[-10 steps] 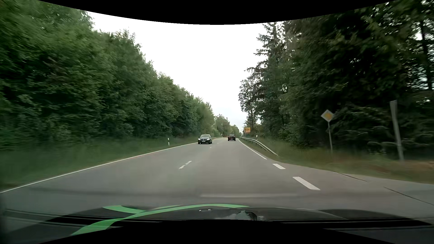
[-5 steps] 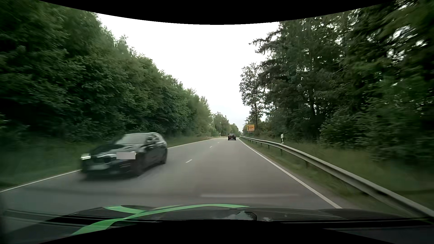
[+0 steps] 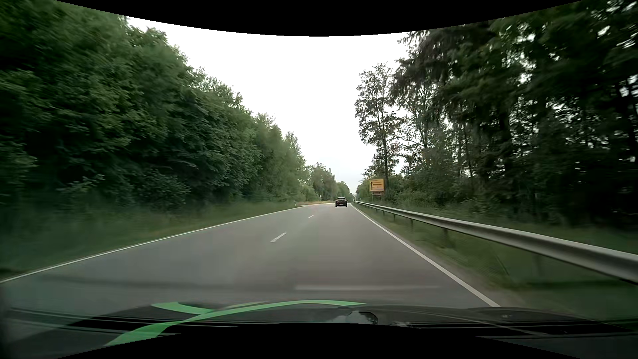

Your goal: Follow the waypoints while adhering to traffic rules and regulations

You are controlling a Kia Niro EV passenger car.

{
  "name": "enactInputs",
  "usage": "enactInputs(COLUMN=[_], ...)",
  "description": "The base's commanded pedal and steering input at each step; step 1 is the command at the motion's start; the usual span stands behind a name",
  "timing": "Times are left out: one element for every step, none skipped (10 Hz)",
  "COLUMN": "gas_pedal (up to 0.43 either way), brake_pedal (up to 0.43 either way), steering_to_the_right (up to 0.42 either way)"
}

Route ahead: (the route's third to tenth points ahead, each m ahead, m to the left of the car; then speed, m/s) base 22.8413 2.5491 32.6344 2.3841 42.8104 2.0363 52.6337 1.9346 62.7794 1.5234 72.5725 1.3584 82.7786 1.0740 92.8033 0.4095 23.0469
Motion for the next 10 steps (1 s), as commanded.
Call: enactInputs(gas_pedal=[0.150, 0.150, 0.150, 0.138, 0.138, 0.138, 0.130, 0.087, 0.067, 0.067], brake_pedal=[0.000, 0.000, 0.000, 0.000, 0.000, 0.000, 0.000, 0.000, 0.000, 0.000], steering_to_the_right=[0.001, 0.001, 0.001, 0.001, 0.001, 0.001, 0.001, 0.001, 0.001, 0.001])
